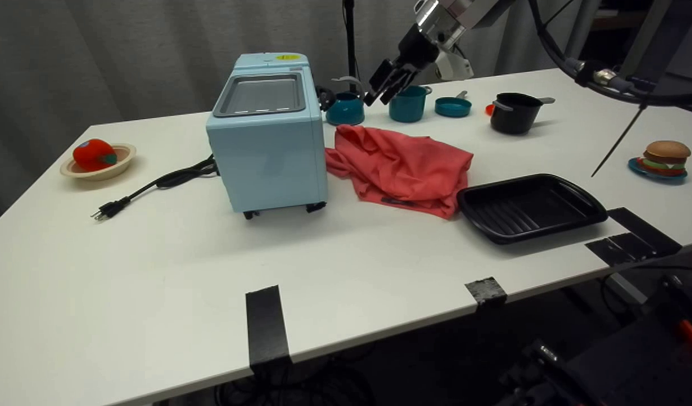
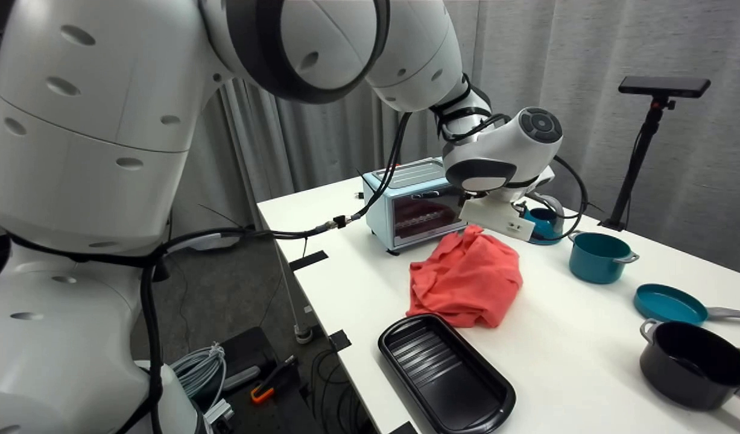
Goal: Fold the sweatshirt twice
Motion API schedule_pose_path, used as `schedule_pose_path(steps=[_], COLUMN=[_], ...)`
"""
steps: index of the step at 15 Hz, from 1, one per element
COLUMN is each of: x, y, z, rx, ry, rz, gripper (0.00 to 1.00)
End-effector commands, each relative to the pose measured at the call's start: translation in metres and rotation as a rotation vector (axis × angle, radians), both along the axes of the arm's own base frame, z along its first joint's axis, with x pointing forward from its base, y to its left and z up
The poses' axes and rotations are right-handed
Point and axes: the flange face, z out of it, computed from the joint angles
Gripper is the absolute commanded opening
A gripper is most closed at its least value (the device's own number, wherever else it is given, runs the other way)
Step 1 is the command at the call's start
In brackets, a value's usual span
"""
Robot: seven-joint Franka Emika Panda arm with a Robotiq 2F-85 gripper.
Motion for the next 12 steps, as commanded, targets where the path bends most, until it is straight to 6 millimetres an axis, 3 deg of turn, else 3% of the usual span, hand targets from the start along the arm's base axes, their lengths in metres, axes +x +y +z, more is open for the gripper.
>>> schedule_pose_path(steps=[1, 6, 9, 12], x=[-0.018, -0.035, -0.046, -0.057], y=[-0.031, -0.064, -0.061, -0.045], z=[0.004, -0.041, -0.073, -0.089], rx=[-0.077, -0.227, -0.271, -0.293], ry=[0.135, 0.325, 0.353, 0.331], rz=[-0.034, 0.029, 0.121, 0.214], gripper=[1.0, 1.0, 1.0, 1.0])
